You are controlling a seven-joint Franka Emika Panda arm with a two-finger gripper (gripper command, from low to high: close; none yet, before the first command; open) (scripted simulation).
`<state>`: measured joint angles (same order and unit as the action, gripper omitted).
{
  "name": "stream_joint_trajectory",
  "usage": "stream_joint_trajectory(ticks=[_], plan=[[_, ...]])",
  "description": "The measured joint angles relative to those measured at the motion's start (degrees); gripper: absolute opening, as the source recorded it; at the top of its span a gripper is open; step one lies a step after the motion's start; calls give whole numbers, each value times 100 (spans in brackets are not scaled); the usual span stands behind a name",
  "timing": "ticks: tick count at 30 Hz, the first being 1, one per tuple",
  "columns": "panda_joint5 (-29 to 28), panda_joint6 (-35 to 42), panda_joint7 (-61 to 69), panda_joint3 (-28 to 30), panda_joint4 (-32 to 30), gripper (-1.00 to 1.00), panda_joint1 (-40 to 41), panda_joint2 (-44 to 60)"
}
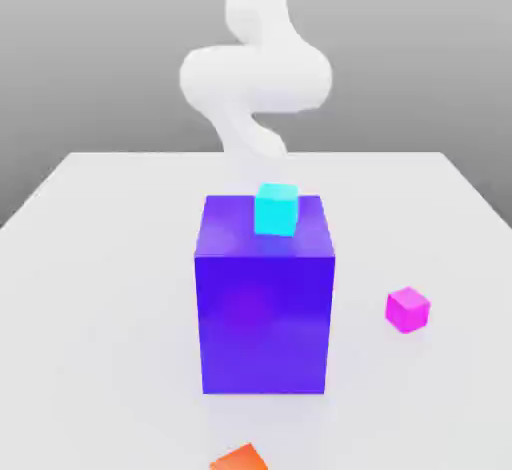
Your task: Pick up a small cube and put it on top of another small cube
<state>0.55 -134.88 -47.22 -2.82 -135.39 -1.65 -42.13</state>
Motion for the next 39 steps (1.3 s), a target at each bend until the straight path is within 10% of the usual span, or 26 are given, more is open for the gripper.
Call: stream_joint_trajectory(ticks=[19,32,33,39], plan=[[209,-3109,-1538,-2488,-3162,0,-1761,3965],[-2644,-4408,-3686,49,-2854,0,-3630,5711],[-2676,-4464,-3708,165,-2846,-100,-3737,5775],[-2710,-4500,-3735,222,-2841,-100,-3787,5807]])
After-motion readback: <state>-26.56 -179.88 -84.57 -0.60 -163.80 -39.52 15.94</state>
